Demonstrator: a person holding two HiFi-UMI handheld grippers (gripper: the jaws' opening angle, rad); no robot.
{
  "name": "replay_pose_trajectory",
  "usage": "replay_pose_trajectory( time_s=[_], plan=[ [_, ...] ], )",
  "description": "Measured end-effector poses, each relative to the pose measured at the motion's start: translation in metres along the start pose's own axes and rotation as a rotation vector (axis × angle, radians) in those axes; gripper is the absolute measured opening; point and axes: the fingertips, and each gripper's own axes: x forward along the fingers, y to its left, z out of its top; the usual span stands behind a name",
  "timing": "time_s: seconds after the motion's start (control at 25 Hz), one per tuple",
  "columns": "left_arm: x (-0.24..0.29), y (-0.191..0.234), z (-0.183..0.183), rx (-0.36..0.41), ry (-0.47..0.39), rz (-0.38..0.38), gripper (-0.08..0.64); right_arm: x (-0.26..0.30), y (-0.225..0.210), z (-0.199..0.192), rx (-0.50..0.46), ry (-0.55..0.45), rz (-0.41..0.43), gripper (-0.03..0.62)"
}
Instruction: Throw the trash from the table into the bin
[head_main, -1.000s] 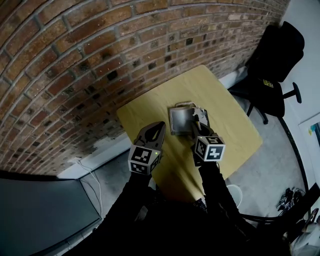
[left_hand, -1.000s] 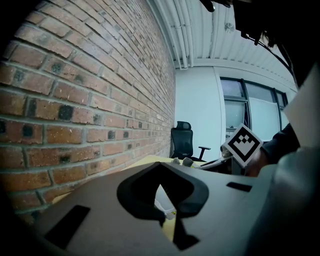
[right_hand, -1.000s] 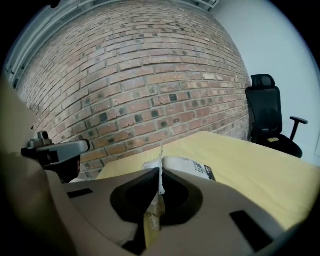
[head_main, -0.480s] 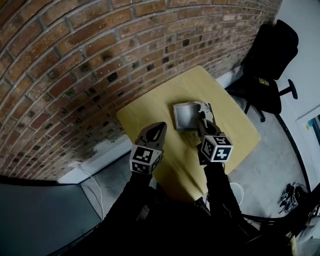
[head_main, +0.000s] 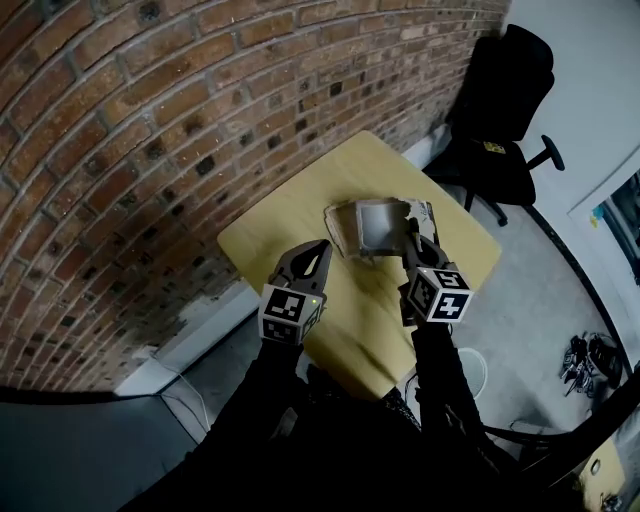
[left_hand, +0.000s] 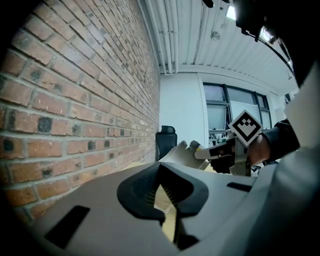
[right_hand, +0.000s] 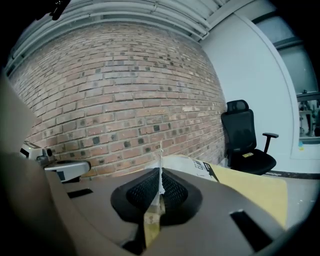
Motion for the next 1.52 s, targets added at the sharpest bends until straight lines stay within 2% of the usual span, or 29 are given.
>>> replay_pose_trajectory(
  time_s=[0.32, 0.52, 0.96, 1.32, 1.52],
  plan=[
    [-0.009, -0.027, -0.002, 0.009, -0.015, -0.101, 0.006, -0.062, -0.014, 0.001, 0.017, -0.071, -0.135, 0.012],
    [0.001, -0.06, -0.011, -0.018, 0.002, -0.177, 0.006, -0.11, -0.042, -0.009, 0.043, -0.085, -0.241, 0.012],
    [0.033, -0.161, 0.002, 0.032, -0.007, -0.367, 0.006, -0.211, -0.118, -0.018, 0.119, -0.153, -0.44, 0.011],
    [0.05, -0.264, 0.002, 0.023, 0.014, -0.45, 0.006, -0.301, -0.183, -0.034, 0.15, -0.171, -0.522, 0.012],
    [0.055, -0.321, -0.001, 0.05, 0.024, -0.483, 0.006, -0.346, -0.22, -0.05, 0.174, -0.169, -0.547, 0.012]
  ],
)
